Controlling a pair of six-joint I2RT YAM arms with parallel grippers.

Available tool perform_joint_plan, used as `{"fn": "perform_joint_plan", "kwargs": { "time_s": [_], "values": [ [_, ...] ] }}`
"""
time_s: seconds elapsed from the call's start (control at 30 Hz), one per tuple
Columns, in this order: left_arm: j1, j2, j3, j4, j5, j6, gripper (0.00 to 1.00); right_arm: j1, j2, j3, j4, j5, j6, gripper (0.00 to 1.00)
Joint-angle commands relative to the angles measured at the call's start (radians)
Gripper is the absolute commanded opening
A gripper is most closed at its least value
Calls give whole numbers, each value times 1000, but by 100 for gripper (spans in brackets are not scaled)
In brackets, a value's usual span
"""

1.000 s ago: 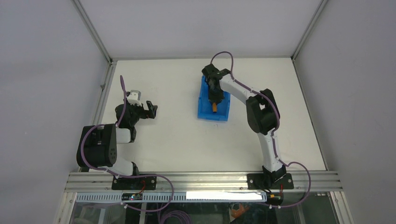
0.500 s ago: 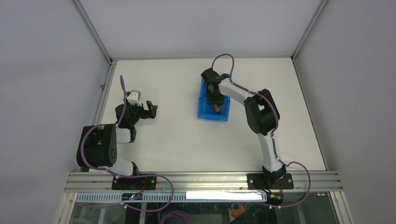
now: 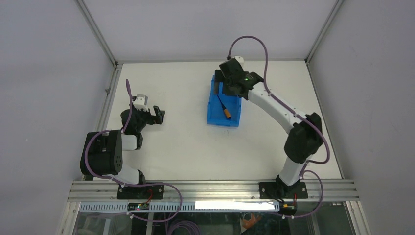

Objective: Put the screwdriver in the bin

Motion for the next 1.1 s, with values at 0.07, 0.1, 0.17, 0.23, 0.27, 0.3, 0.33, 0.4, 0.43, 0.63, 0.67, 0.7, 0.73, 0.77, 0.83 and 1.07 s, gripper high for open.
{"fn": "perform_joint_plan", "kwargs": {
  "time_s": [0.07, 0.1, 0.17, 0.23, 0.27, 0.3, 0.33, 0.4, 0.43, 0.63, 0.67, 0.7, 0.73, 0.77, 0.83, 1.07],
  "values": [
    [-5, 1, 0, 78, 22, -1, 99, -2, -296, -125, 110, 45, -132, 99],
    [-5, 1, 0, 78, 22, -1, 99, -6, -340, -157, 132, 34, -161, 99],
    [-5, 1, -1, 78, 22, -1, 99, -23, -438, -240, 177, -2, -219, 99],
    [-4, 1, -1, 78, 23, -2, 99, -40, -502, -298, 196, -26, -255, 99],
    [-5, 0, 0, 79, 23, -2, 99, -52, -553, -336, 208, -34, -271, 99],
    [-5, 1, -1, 79, 22, -1, 99, -62, -578, -380, 224, -35, -287, 99],
    [-5, 1, -1, 78, 22, -1, 99, -68, -618, -425, 247, -30, -297, 99],
    [-5, 1, -1, 78, 22, -1, 99, -74, -709, -555, 312, 16, -305, 99],
    [-5, 1, 0, 78, 22, -1, 99, -75, -748, -610, 353, 25, -314, 99],
    [-5, 1, -1, 78, 22, -1, 99, -82, -912, -906, 513, 127, -289, 99],
    [-5, 1, -1, 78, 23, -1, 99, -82, -926, -941, 520, 148, -280, 99],
    [-5, 1, -1, 78, 23, -1, 99, -83, -937, -972, 523, 171, -265, 99],
    [-4, 1, -1, 78, 22, -1, 99, -82, -945, -1002, 530, 190, -245, 99],
    [-5, 1, 0, 78, 22, -1, 99, -82, -950, -1026, 538, 205, -230, 99],
    [-5, 1, -1, 78, 22, -1, 99, -82, -951, -1071, 550, 214, -212, 99],
    [-5, 1, -1, 78, 22, -1, 99, -82, -916, -1126, 614, 204, -196, 99]
  ]
}}
